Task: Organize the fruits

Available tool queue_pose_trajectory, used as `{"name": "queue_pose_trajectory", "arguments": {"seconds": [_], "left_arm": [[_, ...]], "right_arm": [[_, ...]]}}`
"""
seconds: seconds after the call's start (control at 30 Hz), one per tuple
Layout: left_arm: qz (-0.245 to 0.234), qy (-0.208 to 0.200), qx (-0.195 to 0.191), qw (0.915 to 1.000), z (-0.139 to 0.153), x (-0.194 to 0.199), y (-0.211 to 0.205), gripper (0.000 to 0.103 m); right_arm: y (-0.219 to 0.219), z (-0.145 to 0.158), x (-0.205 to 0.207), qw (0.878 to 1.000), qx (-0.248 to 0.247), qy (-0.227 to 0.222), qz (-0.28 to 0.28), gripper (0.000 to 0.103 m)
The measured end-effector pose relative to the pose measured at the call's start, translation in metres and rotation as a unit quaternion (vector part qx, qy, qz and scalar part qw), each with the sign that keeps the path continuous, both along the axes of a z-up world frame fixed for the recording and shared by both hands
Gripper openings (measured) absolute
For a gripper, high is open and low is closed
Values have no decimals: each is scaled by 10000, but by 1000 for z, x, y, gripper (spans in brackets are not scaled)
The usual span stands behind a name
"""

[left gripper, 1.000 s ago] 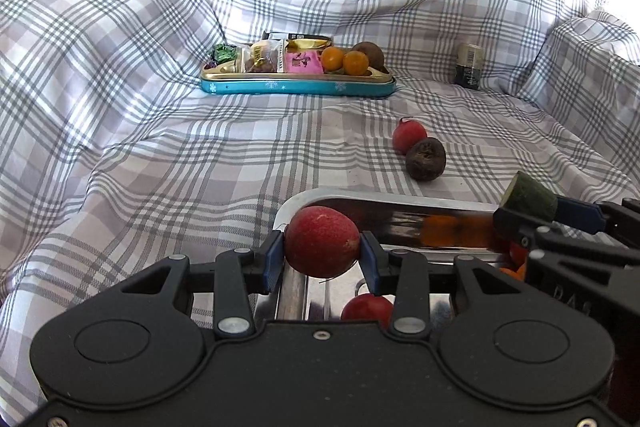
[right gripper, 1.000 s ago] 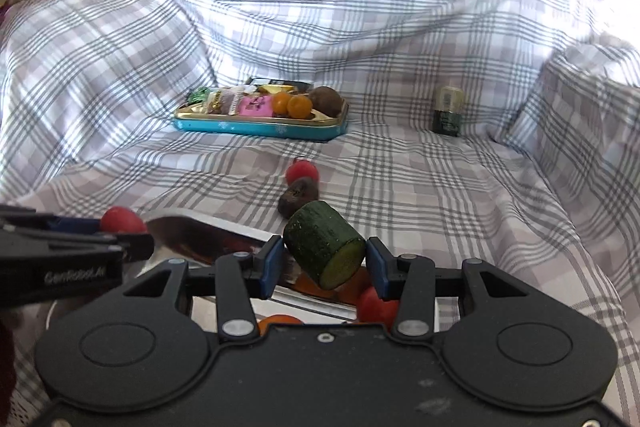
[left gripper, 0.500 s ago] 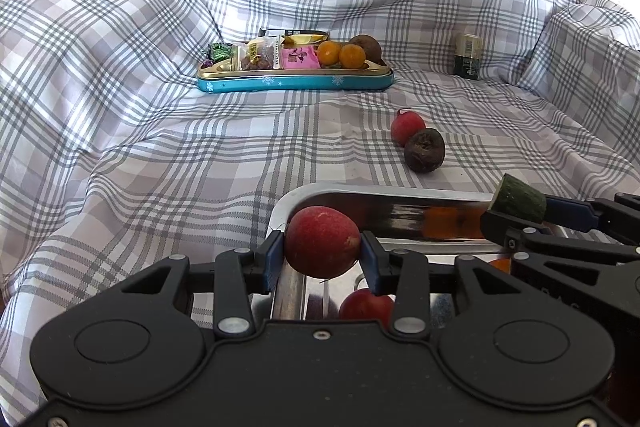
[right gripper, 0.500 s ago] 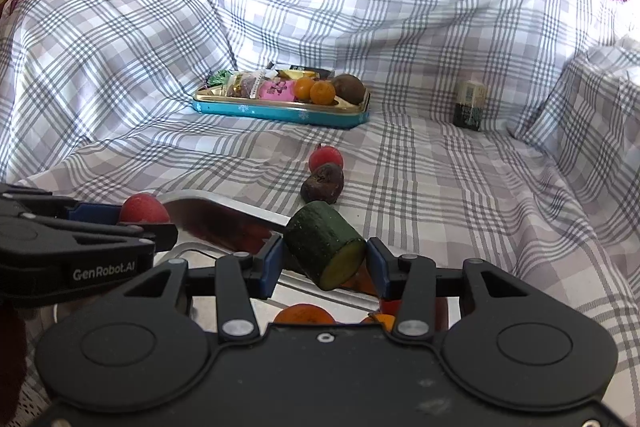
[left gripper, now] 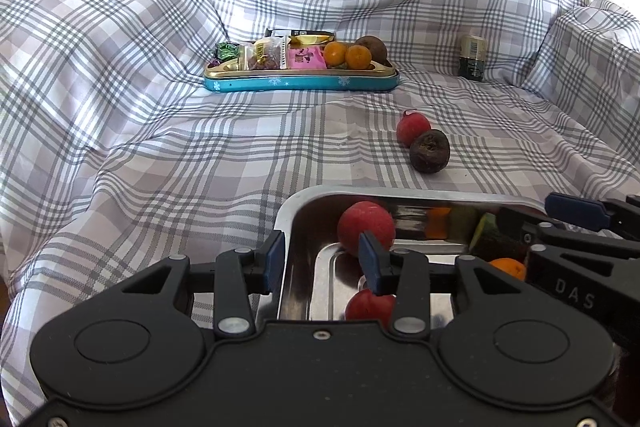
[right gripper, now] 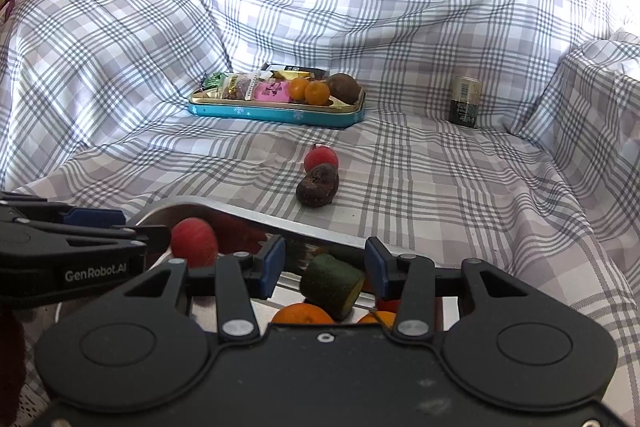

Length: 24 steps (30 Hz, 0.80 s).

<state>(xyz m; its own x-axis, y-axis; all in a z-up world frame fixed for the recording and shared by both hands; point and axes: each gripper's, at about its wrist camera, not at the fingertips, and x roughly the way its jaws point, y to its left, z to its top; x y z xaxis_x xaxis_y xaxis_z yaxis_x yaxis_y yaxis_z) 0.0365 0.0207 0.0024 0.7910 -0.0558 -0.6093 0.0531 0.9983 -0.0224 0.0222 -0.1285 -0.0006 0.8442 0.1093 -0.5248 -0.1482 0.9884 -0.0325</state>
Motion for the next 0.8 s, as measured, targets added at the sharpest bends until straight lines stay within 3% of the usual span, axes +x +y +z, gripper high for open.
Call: {"name": "queue_pose_trajectory", "arguments": {"seconds": [0.37,0.8], "left_arm": [[-159,-61,145,9997,0,-19,-13,50],[-240,-3,149,9996,-1,-24,-18,50]], "right_arm": [[-12,-2,-20,9972,498,220,-522,46],[-12,-3,-32,9971,504,202,-538,46]]}}
